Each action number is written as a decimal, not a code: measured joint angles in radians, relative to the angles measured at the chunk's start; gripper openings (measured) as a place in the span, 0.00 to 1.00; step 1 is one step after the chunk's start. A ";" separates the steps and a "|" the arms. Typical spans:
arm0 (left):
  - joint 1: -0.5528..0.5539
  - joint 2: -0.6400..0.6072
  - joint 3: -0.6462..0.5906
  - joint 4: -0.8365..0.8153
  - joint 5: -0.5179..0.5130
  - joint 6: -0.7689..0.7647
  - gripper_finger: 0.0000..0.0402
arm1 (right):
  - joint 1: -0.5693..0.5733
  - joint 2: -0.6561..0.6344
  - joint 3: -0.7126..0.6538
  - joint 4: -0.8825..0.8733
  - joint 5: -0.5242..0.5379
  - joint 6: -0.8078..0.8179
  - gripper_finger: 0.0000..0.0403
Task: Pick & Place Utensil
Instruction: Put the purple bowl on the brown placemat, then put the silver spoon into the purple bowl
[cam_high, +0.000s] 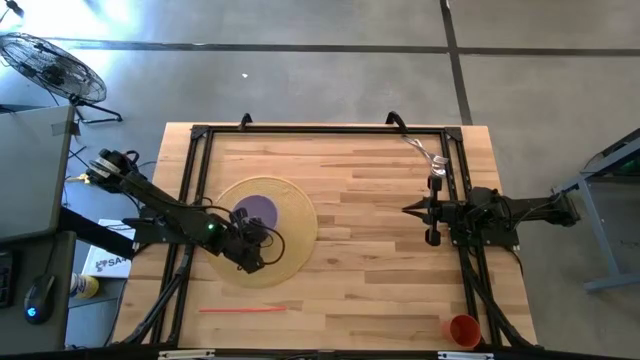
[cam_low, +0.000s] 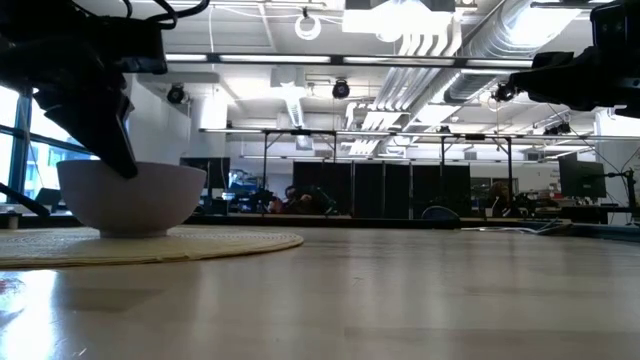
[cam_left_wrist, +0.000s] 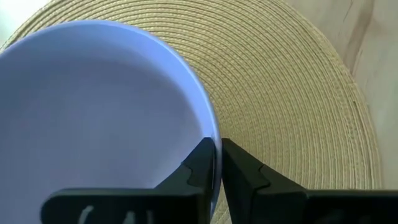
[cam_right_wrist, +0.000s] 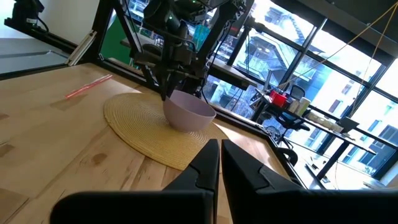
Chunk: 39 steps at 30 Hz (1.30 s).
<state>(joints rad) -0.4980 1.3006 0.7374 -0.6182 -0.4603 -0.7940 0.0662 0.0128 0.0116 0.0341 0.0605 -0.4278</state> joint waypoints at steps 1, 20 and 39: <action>0.000 0.000 0.001 -0.002 0.004 0.000 0.08 | 0.000 0.000 0.000 0.000 0.000 0.000 0.03; 0.000 0.000 0.176 -0.150 -0.001 0.078 0.39 | 0.000 0.000 0.000 0.000 0.000 0.000 0.03; 0.000 -0.002 0.390 -0.064 -0.243 0.169 0.41 | 0.000 0.000 0.000 0.000 0.000 0.000 0.03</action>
<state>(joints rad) -0.4976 1.2987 1.1275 -0.6821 -0.7031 -0.6248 0.0662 0.0132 0.0116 0.0341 0.0605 -0.4278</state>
